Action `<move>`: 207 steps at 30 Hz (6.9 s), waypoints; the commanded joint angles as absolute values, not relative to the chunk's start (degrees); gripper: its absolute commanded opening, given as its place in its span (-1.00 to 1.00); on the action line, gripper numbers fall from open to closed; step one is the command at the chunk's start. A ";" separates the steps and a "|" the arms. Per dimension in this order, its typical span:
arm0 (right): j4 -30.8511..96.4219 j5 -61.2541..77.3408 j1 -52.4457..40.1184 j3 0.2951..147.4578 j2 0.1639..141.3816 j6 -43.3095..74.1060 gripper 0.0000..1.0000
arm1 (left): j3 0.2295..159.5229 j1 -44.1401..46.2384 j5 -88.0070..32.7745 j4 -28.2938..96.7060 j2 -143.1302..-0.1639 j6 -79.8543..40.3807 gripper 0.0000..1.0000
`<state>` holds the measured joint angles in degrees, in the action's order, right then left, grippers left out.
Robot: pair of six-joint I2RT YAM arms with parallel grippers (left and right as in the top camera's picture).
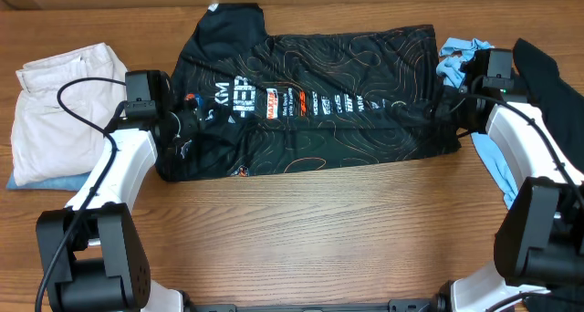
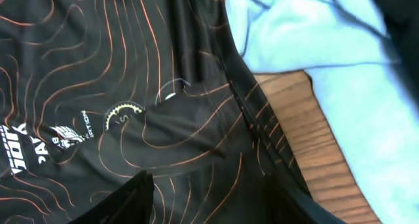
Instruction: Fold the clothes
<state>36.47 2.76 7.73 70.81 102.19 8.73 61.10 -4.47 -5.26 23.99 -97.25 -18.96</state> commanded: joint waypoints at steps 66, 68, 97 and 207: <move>46.26 2.66 7.44 70.83 102.30 8.49 0.17 | 67.57 -4.51 -3.66 31.77 -100.22 -14.79 -0.92; 46.28 2.66 7.44 70.83 102.30 8.49 0.16 | 67.55 -4.51 -1.76 31.92 -100.66 -14.79 -0.92; 50.70 2.66 7.46 70.83 102.30 8.54 0.20 | 66.13 -4.47 1.45 47.62 -99.37 -15.94 -0.43; 55.40 -7.68 10.26 57.17 104.90 22.83 -0.92 | 58.24 -4.54 12.86 60.23 -105.49 -29.19 -0.92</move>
<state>53.39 -5.61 9.39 59.24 103.13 22.28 58.78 -4.47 9.32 59.09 -104.44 -27.16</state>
